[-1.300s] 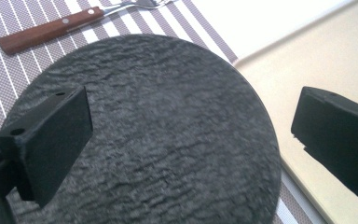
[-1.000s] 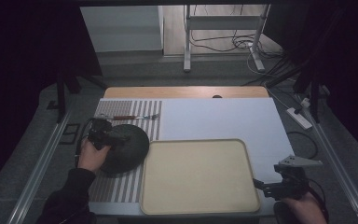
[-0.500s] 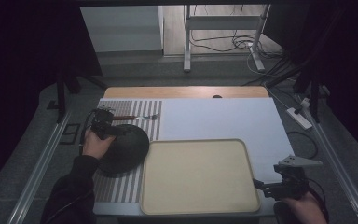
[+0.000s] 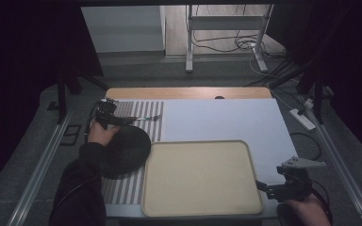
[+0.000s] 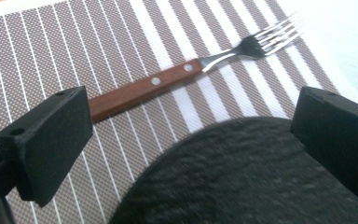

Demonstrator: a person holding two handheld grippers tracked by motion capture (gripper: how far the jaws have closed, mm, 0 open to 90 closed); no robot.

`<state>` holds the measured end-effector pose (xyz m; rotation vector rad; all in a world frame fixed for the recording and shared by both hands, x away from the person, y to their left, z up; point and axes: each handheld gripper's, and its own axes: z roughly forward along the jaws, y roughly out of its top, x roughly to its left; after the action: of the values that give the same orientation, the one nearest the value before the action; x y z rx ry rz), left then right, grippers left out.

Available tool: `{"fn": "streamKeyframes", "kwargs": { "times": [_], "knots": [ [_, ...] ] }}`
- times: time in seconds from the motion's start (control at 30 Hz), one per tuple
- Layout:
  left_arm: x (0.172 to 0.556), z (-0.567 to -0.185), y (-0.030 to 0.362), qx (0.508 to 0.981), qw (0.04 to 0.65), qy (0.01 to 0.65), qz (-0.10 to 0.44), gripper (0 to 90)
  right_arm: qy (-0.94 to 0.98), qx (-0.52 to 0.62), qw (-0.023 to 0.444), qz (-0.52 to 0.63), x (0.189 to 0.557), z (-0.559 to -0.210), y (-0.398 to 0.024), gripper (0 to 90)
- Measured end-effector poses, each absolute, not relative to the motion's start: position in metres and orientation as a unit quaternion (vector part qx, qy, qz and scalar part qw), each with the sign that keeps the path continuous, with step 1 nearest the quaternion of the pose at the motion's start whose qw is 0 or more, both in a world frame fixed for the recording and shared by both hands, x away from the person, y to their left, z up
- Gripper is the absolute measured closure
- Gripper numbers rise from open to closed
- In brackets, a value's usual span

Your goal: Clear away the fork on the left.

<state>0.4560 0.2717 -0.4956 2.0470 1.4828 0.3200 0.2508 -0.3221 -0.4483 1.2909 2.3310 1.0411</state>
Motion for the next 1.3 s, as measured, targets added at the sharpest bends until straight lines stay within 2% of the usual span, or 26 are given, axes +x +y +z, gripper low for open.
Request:
{"fn": "streamKeyframes", "kwargs": {
  "times": [0.33, 0.47, 0.57, 0.73, 0.87, 1.03, 1.2, 1.3],
  "knots": [
    [0.484, -0.506, 0.286, 0.758, 0.265, 0.585, 0.112, 0.0, 0.808, 0.445, 0.138, 0.361, 0.251, -0.448, -0.322, 0.9],
    [0.490, -0.510, 0.295, 0.745, 0.277, 0.597, 0.108, 9.9, 0.807, 0.445, 0.137, 0.362, 0.251, -0.448, -0.323, 0.9],
    [0.492, -0.510, 0.299, 0.743, 0.280, 0.598, 0.111, 28.8, 0.807, 0.445, 0.137, 0.362, 0.251, -0.448, -0.323, 0.9],
    [0.498, -0.512, 0.304, 0.741, 0.259, 0.606, 0.125, 65.3, 0.808, 0.444, 0.136, 0.363, 0.251, -0.448, -0.323, 0.9],
    [0.504, -0.517, 0.305, 0.747, 0.235, 0.608, 0.129, 86.9, 0.808, 0.443, 0.135, 0.364, 0.251, -0.448, -0.323, 0.9],
    [0.507, -0.526, 0.305, 0.760, 0.206, 0.603, 0.132, 89.1, 0.808, 0.443, 0.134, 0.365, 0.251, -0.448, -0.323, 0.9],
    [0.504, -0.527, 0.309, 0.762, 0.209, 0.602, 0.115, 89.2, 0.808, 0.442, 0.132, 0.366, 0.251, -0.448, -0.324, 0.9],
    [0.498, -0.525, 0.306, 0.779, 0.202, 0.586, 0.095, 89.2, 0.809, 0.442, 0.133, 0.365, 0.251, -0.448, -0.323, 0.9]
  ]
}}
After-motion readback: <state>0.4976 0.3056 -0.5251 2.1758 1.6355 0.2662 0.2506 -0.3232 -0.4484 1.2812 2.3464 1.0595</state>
